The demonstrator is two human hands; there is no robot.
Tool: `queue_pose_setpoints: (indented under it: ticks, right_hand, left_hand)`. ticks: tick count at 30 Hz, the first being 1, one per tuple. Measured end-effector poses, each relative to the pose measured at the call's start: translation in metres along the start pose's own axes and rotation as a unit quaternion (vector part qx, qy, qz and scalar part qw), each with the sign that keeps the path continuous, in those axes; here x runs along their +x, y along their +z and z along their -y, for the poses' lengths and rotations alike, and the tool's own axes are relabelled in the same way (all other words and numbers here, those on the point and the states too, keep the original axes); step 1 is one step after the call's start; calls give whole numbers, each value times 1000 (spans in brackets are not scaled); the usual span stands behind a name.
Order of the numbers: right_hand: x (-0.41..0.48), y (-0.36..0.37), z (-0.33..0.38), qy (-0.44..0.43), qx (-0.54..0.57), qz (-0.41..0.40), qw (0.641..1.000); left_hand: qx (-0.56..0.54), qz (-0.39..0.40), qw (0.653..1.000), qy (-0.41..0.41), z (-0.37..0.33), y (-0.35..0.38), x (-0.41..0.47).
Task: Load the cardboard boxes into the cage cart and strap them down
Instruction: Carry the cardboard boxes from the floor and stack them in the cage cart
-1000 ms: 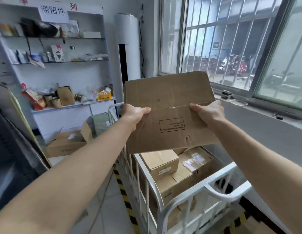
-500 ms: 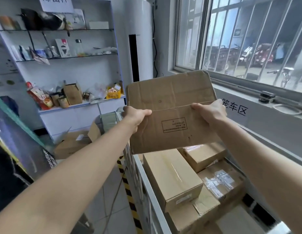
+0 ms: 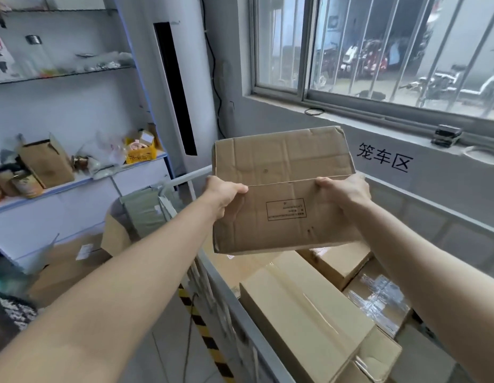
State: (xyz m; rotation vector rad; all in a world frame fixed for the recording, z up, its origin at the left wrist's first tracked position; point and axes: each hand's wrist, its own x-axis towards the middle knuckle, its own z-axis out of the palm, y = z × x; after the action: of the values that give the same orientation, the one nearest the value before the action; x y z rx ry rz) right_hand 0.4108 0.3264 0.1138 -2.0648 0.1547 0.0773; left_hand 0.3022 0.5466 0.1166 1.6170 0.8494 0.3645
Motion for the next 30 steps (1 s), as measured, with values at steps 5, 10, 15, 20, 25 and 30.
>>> queue_pose_setpoints:
  ticks: [5,10,15,20,25,30]
  right_hand:
    - [23,58,27,17,7,-9,1000]
    - [67,97,44,37,2,-9,999]
    - [124,141,62,37,9,12,999]
    - [171,178,65,54,12,7,998]
    - [205,202,50,94,-6,-2,996]
    - [232,238,34,148,-33,-11,988]
  left_hand:
    - [11,38,999,-18,-10,-24,72]
    - [30,54,998,-22,-18,-21,132]
    - [47,35,998,-13,-22,-11,206]
    - [52,40,998,-9,-27,9,277]
    - [61,72,995,-23,-12,37,331]
    - [73,127,986,-82,12,54,393]
